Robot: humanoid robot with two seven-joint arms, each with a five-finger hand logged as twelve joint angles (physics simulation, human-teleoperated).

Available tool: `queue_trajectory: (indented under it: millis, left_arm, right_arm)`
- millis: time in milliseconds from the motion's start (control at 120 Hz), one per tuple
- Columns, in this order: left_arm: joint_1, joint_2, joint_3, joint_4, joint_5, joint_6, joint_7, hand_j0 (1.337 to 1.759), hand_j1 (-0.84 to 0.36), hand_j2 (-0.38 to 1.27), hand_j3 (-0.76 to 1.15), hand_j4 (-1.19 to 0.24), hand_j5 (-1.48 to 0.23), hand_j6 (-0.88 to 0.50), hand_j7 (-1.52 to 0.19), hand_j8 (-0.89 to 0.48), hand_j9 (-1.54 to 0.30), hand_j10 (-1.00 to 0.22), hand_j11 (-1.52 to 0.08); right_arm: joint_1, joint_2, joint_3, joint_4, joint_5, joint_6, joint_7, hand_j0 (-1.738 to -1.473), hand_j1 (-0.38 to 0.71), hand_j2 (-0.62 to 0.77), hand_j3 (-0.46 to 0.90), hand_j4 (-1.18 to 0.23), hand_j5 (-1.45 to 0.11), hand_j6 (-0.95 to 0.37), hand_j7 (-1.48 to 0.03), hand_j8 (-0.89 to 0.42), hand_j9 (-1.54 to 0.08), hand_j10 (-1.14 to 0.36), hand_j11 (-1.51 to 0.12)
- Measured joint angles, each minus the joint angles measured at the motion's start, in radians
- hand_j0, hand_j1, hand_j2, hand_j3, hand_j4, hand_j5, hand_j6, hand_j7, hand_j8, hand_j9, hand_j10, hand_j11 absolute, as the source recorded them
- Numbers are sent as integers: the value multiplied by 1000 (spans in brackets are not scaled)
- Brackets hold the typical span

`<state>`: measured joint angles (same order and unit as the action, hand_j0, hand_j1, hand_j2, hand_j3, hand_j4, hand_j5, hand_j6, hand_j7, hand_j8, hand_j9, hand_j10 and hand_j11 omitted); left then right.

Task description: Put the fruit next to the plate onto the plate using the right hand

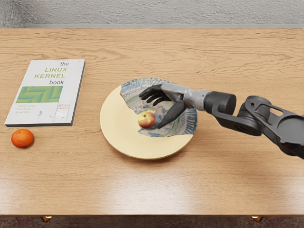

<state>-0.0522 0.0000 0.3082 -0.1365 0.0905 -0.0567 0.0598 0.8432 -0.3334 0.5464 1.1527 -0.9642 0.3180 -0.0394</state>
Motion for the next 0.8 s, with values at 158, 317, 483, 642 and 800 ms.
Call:
queue_trajectory:
  millis: [158, 317, 483, 642, 800]
  left_arm:
    - [0, 0, 0, 0, 0, 0, 0, 1658, 55, 49, 0, -245, -318, -245, -318, -245, -318, -245, -318]
    - [0, 0, 0, 0, 0, 0, 0, 1658, 55, 49, 0, -245, -318, -245, -318, -245, -318, -245, -318]
    - [0, 0, 0, 0, 0, 0, 0, 1658, 55, 49, 0, -245, -318, -245, -318, -245, -318, -245, -318]
    - [0, 0, 0, 0, 0, 0, 0, 1658, 55, 49, 0, -245, -318, -245, -318, -245, -318, -245, -318]
    - [0, 0, 0, 0, 0, 0, 0, 1658, 55, 49, 0, -245, -318, -245, -318, -245, -318, -245, -318]
  right_arm:
    - [7, -52, 2, 39, 109, 17, 1, -1658, -151, 4, 0, -178, -240, -160, -234, -153, -237, -168, -238]
    - [9, -183, 12, 123, 362, 162, 1, -1658, -231, -2, 0, -105, -141, -97, -138, -94, -139, -101, -139]
    - [-11, -367, 8, 149, 688, 267, 0, -1658, -270, -5, 0, -69, -91, -66, -90, -64, -90, -67, -91]
    - [-59, -524, 3, 153, 858, 287, 0, -1658, -289, -5, 0, -52, -69, -51, -69, -50, -69, -51, -69]
    - [-85, -601, 1, 151, 911, 292, 0, -1658, -298, -5, 0, -44, -58, -43, -58, -42, -58, -43, -58]
